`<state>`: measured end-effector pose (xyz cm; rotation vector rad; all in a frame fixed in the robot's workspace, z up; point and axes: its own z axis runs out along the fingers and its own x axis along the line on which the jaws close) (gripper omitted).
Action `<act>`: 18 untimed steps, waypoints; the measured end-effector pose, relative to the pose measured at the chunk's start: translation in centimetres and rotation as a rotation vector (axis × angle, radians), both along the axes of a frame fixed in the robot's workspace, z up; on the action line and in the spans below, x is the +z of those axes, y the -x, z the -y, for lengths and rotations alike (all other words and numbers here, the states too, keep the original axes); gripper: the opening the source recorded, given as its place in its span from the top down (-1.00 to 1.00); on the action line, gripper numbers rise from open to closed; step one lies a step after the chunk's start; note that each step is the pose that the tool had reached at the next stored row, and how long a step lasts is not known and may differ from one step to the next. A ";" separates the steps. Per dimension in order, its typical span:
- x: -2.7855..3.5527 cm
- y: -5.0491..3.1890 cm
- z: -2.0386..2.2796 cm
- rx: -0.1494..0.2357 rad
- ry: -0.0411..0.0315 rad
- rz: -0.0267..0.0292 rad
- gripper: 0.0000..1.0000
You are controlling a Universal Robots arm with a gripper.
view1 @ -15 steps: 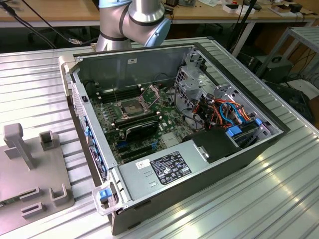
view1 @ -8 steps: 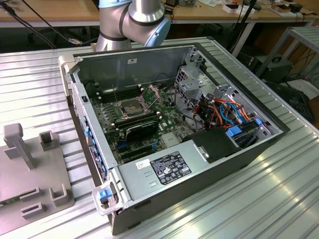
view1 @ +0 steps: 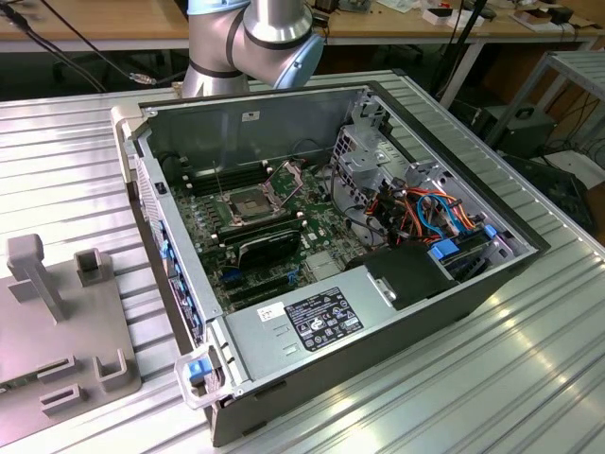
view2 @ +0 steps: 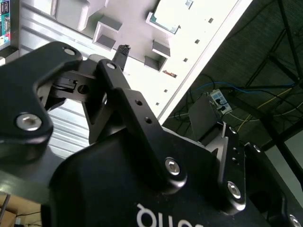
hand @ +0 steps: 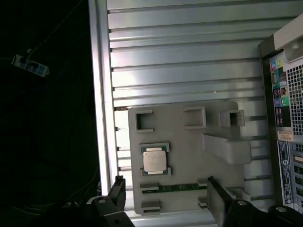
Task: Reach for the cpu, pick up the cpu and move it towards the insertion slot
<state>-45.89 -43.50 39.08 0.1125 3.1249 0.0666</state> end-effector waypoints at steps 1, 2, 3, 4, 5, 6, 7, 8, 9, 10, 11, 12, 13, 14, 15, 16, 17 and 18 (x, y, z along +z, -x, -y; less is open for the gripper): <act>-0.07 0.00 0.00 0.004 0.0010 -0.0026 -0.56; -0.22 -0.01 0.01 0.021 0.0021 -0.0076 -0.56; -0.42 -0.02 -0.01 0.035 0.0023 -0.0082 -0.56; -0.57 -0.03 -0.02 0.050 0.0024 -0.0084 -0.56; -0.70 -0.03 -0.03 0.060 0.0025 -0.0084 -0.56; -0.96 -0.02 -0.04 0.070 0.0024 -0.0088 -0.56; -1.03 -0.02 -0.04 0.072 0.0025 -0.0091 -0.56; -1.06 -0.02 -0.04 0.072 0.0025 -0.0092 -0.56; -1.08 -0.01 -0.04 0.072 0.0025 -0.0093 -0.56; -1.09 -0.01 -0.04 0.072 0.0025 -0.0093 -0.56; -1.09 -0.01 -0.04 0.072 0.0024 -0.0092 -0.56; -1.10 -0.02 -0.04 0.073 0.0024 -0.0091 -0.56; -1.12 -0.02 -0.04 0.072 0.0024 -0.0091 -0.56; -1.12 -0.02 -0.04 0.073 0.0024 -0.0091 -0.56; -1.14 -0.02 -0.04 0.073 0.0024 -0.0091 -0.56; -1.16 -0.02 -0.04 0.072 0.0024 -0.0091 -0.56; -1.17 -0.02 -0.04 0.072 0.0024 -0.0092 -0.56; -1.20 -0.01 -0.05 0.072 0.0024 -0.0096 -0.56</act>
